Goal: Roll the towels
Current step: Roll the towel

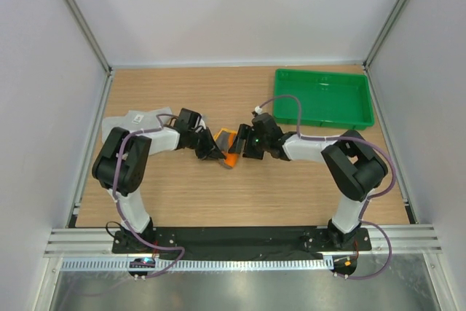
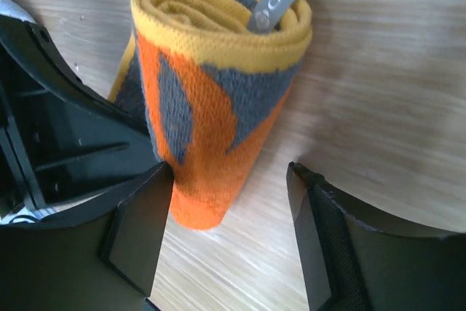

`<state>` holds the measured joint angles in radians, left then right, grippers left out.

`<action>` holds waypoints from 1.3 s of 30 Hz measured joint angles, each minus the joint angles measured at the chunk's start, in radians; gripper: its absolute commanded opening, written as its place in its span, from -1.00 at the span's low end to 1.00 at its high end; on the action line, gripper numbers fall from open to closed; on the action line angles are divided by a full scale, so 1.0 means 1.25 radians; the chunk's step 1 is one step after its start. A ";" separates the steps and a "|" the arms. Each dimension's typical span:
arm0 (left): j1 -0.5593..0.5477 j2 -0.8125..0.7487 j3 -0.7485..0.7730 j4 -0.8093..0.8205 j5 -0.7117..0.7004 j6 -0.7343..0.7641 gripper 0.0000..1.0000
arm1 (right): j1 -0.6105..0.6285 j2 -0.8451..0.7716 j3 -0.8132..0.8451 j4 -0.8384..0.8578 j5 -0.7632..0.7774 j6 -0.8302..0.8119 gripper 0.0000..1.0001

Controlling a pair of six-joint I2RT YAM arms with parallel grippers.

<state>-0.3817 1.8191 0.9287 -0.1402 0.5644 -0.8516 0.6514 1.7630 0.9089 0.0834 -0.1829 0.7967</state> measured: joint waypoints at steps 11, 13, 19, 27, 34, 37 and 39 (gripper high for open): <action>-0.010 -0.039 0.017 -0.083 -0.085 0.040 -0.43 | 0.004 0.037 0.026 0.013 0.003 0.023 -0.62; -0.030 -0.080 0.016 -0.123 -0.150 0.060 -0.16 | 0.006 0.033 0.024 0.007 0.004 0.031 -0.65; -0.190 -0.238 0.016 -0.224 -0.445 0.111 -0.02 | 0.014 -0.026 0.004 -0.071 0.020 0.037 -0.65; -0.479 -0.294 0.007 -0.241 -0.769 0.151 0.04 | 0.044 -0.056 -0.002 -0.150 0.024 0.039 -0.65; -0.558 -0.275 -0.022 -0.198 -0.872 0.182 0.08 | 0.050 -0.085 -0.002 -0.186 0.024 0.038 -0.65; -0.584 -0.249 -0.026 -0.167 -0.887 0.190 0.11 | 0.050 -0.088 -0.002 -0.193 0.022 0.038 -0.65; -0.595 -0.218 -0.026 -0.148 -0.892 0.194 0.10 | 0.050 -0.088 -0.003 -0.194 0.020 0.038 -0.65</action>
<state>-1.1255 1.5467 0.8967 -0.3252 -0.5510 -0.6086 0.7143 1.6535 0.9047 -0.1593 -0.1577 0.8444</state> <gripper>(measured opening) 0.552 0.220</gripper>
